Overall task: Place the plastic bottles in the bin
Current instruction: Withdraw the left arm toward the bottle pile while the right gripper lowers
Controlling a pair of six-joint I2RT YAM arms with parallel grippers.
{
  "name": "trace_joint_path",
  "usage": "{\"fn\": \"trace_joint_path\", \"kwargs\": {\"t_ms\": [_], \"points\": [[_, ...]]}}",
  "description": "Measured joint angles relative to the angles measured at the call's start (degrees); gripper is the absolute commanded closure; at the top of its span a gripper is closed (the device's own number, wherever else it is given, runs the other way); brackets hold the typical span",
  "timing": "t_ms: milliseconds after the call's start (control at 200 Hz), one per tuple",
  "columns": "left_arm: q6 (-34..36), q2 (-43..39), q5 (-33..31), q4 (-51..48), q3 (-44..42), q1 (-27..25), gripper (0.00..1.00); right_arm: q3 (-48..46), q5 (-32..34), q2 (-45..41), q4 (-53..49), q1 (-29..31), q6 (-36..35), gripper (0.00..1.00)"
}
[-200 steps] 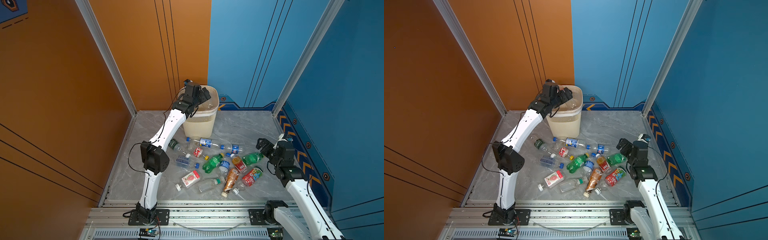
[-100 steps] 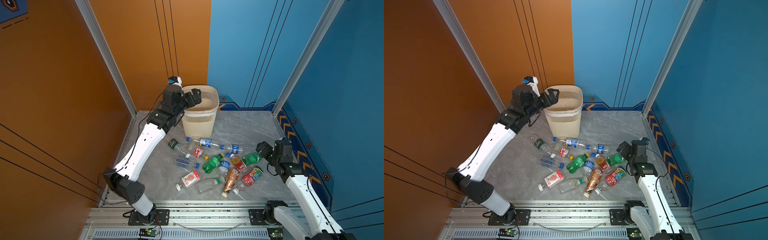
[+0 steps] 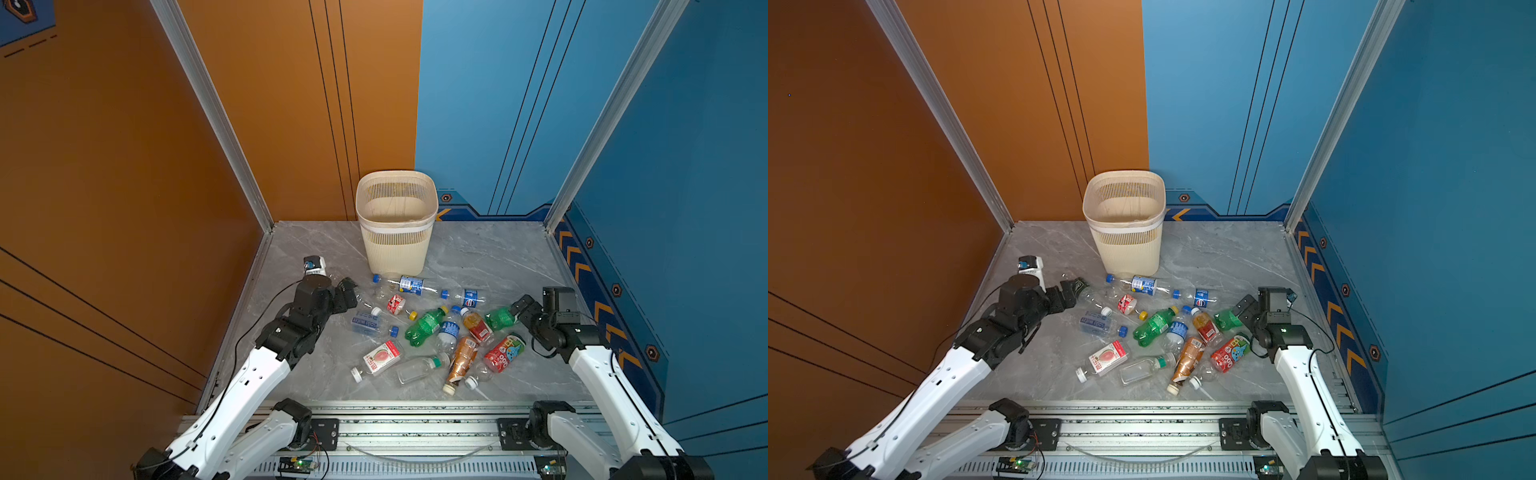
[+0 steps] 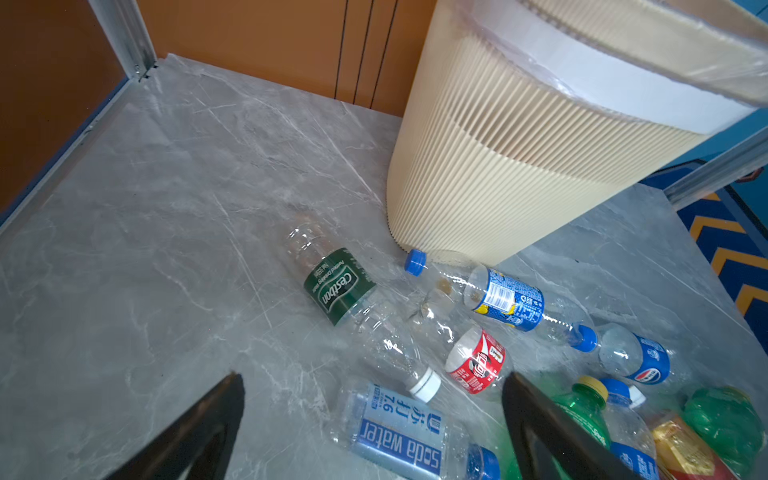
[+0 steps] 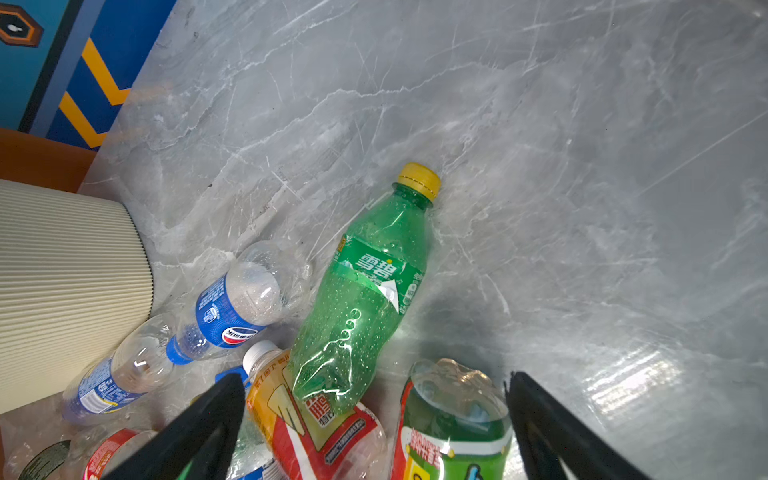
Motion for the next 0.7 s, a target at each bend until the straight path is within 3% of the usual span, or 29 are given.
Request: {"fn": "trace_joint_path", "kwargs": {"t_ms": [275, 701], "points": [[-2.2, -1.2, 0.3, -0.3, -1.5, 4.2, 0.02, -1.6, 0.0, 5.9, 3.6, 3.8, 2.6, 0.00], [-4.3, -1.5, 3.1, -1.3, -2.4, 8.4, 0.02, -2.6, 0.3, 14.2, 10.8, 3.9, 3.6, 0.06]]}}
